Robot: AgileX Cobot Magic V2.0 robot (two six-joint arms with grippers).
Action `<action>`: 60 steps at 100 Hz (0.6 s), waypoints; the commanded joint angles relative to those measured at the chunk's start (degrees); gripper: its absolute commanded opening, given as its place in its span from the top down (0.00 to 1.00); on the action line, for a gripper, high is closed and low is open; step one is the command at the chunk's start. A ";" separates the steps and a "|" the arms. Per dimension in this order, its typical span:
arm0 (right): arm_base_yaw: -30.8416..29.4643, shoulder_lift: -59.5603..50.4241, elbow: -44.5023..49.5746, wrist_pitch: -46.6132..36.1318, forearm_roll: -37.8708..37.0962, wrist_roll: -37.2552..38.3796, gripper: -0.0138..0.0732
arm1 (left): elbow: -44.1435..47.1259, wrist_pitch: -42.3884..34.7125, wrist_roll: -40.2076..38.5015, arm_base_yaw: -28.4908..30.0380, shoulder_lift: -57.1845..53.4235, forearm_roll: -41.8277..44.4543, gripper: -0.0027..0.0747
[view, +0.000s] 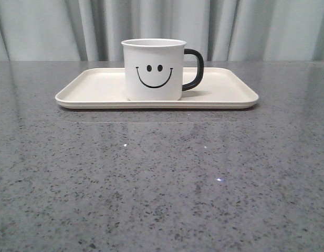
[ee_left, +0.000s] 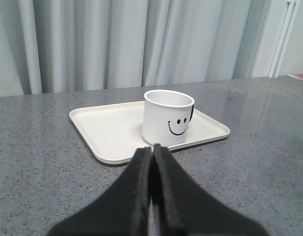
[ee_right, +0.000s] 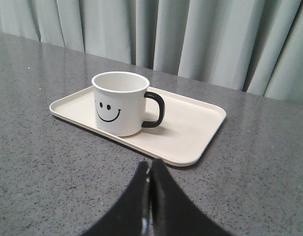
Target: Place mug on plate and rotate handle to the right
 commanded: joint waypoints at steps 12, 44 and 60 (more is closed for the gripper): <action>-0.29 0.39 -1.41 -4.87 0.37 0.04 0.92 | -1.46 -4.50 0.00 -0.38 -1.79 -0.32 0.99; -0.29 0.39 -1.41 -4.87 0.37 0.04 0.92 | -1.46 -4.50 0.00 -0.38 -1.79 -0.32 0.99; -0.29 0.39 -1.41 -4.87 0.37 0.04 0.92 | -1.08 -4.64 0.00 -0.38 -1.79 -0.19 0.99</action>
